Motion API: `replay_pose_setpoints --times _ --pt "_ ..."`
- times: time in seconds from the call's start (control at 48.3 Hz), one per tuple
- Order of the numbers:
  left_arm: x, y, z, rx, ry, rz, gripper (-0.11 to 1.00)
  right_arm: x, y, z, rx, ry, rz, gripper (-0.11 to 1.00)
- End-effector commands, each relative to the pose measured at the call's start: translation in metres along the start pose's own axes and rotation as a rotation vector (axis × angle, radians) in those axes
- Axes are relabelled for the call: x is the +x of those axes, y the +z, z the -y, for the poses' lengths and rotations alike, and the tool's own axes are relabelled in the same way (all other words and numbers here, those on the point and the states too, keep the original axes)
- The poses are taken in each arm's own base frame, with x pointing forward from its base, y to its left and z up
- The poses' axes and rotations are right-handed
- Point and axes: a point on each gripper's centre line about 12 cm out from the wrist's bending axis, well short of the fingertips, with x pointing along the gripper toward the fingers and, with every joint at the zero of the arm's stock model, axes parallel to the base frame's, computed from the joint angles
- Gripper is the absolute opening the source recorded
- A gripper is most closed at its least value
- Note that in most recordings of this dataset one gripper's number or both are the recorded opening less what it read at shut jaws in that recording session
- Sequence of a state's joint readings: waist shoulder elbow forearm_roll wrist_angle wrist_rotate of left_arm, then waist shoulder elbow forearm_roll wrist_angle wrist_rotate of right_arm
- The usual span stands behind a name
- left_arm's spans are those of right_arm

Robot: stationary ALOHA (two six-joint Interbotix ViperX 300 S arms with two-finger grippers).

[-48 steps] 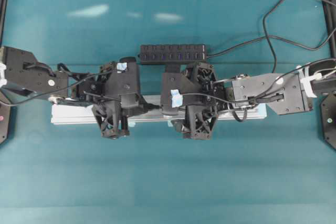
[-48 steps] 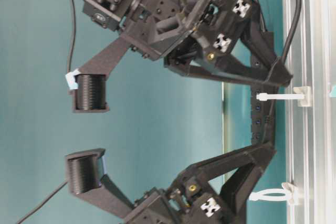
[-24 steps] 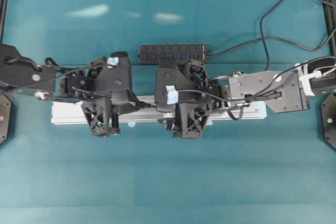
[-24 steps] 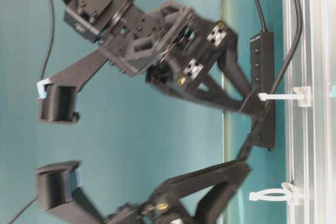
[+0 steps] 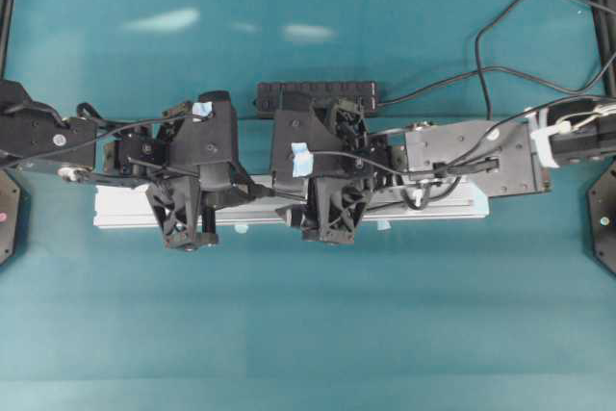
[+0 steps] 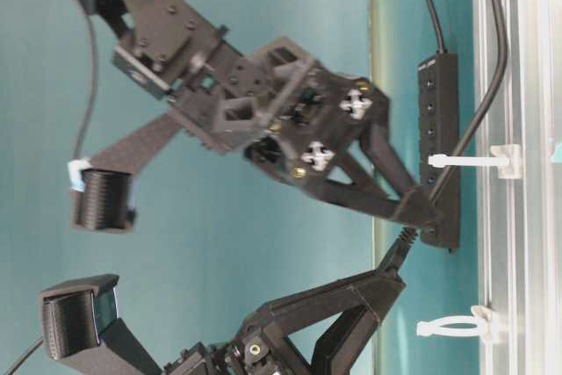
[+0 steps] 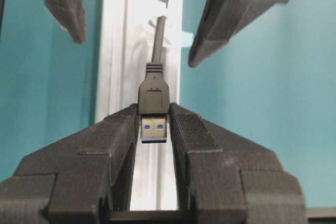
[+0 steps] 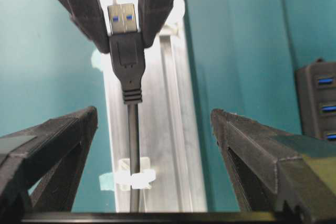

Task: Pass the USB cable through three rings with both arms.
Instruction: 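Regrasp the plug with the right gripper past the middle ring, then open the left gripper and withdraw it leftward from the plug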

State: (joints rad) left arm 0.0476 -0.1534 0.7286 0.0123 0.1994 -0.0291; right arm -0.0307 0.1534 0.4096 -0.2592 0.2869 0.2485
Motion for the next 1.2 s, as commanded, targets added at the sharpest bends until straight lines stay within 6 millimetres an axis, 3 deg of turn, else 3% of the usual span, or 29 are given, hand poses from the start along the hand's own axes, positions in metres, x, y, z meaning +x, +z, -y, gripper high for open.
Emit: replay_pose_setpoints --times 0.0,0.331,0.435,0.518,0.725,0.828,1.18 --pt "-0.0068 0.0103 0.0001 0.001 0.0 0.038 0.22 -0.0032 0.0098 -0.0008 0.008 0.005 0.036 0.69" --pt "-0.0066 0.0097 0.0007 0.002 -0.001 0.037 0.22 0.0026 0.0078 -0.0024 0.006 0.009 0.036 0.65" --pt "-0.0067 0.0098 0.0007 0.002 -0.002 0.038 0.22 0.0032 0.0082 -0.002 0.004 0.01 0.042 0.59" --pt "-0.0067 0.0098 0.0007 0.002 -0.002 0.038 0.22 0.0037 0.0089 -0.003 0.001 0.014 0.049 0.48" --pt "-0.0065 0.0092 0.0001 0.001 0.0 0.037 0.22 0.0038 0.0128 -0.0039 -0.005 0.021 0.081 0.06" --pt "-0.0064 0.0086 -0.001 -0.002 0.002 0.035 0.22 0.0037 0.0128 -0.0053 -0.006 0.024 0.081 -0.05" --pt "-0.0067 0.0081 -0.0063 -0.016 0.013 0.037 0.22 0.0037 0.0138 -0.008 -0.01 0.027 0.08 -0.07"
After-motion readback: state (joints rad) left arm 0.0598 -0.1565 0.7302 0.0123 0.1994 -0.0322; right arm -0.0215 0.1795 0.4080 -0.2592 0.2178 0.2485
